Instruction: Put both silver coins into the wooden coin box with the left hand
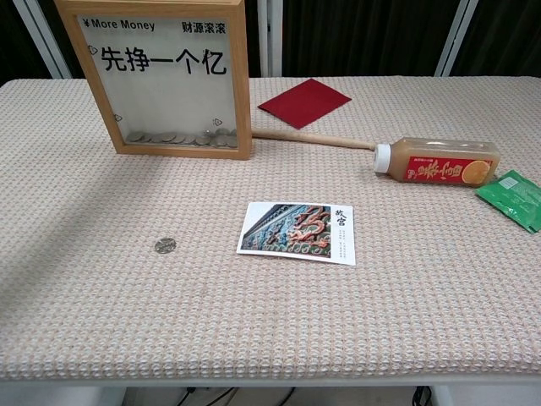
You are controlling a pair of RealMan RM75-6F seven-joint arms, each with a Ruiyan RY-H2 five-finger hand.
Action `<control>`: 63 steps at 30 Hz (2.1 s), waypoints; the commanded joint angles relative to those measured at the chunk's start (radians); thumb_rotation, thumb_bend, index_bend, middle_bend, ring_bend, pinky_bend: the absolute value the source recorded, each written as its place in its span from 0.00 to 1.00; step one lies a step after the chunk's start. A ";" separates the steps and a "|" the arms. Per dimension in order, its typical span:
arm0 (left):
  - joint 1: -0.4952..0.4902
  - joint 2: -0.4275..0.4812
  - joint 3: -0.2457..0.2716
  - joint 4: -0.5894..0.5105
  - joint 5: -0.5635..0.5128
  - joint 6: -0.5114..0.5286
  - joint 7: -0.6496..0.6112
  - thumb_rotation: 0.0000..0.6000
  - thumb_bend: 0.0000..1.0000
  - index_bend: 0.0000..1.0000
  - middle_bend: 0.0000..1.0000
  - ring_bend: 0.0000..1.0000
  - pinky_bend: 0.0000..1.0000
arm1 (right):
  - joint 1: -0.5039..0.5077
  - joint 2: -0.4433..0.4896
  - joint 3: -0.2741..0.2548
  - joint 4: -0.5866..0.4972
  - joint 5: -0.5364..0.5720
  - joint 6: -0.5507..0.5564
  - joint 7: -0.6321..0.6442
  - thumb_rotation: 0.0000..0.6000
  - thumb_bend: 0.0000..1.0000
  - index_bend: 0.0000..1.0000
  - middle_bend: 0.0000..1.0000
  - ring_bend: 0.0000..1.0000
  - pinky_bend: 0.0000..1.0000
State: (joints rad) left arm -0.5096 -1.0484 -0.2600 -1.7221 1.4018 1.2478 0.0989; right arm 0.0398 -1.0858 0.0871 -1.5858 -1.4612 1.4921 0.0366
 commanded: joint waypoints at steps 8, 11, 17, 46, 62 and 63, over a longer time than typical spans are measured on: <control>-0.252 -0.007 -0.114 -0.020 -0.246 -0.279 0.103 1.00 0.43 0.62 0.27 0.09 0.17 | 0.012 0.000 0.008 -0.013 0.013 -0.014 -0.019 1.00 0.12 0.00 0.00 0.00 0.00; -0.297 -0.029 -0.113 0.011 -0.300 -0.328 0.130 1.00 0.43 0.62 0.27 0.09 0.17 | 0.019 -0.002 0.012 -0.009 0.019 -0.023 -0.011 1.00 0.12 0.00 0.00 0.00 0.00; -0.369 -0.075 -0.113 0.067 -0.422 -0.406 0.145 1.00 0.43 0.61 0.27 0.09 0.17 | 0.033 -0.014 0.014 0.019 0.035 -0.056 0.010 1.00 0.12 0.00 0.00 0.00 0.00; -0.492 -0.154 -0.067 0.156 -0.614 -0.457 0.145 1.00 0.43 0.61 0.27 0.09 0.16 | 0.033 -0.023 0.014 0.076 0.051 -0.068 0.071 1.00 0.12 0.00 0.00 0.00 0.00; -0.489 -0.160 -0.045 0.174 -0.568 -0.437 0.112 1.00 0.43 0.21 0.25 0.09 0.16 | 0.033 -0.023 0.015 0.080 0.056 -0.071 0.075 1.00 0.12 0.00 0.00 0.00 0.00; -0.487 -0.158 -0.044 0.172 -0.565 -0.430 0.113 1.00 0.43 0.18 0.24 0.09 0.16 | 0.033 -0.023 0.015 0.079 0.056 -0.071 0.075 1.00 0.12 0.00 0.00 0.00 0.00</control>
State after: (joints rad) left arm -0.9992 -1.2082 -0.3057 -1.5480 0.8332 0.8110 0.2125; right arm 0.0733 -1.1089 0.1022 -1.5065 -1.4051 1.4207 0.1111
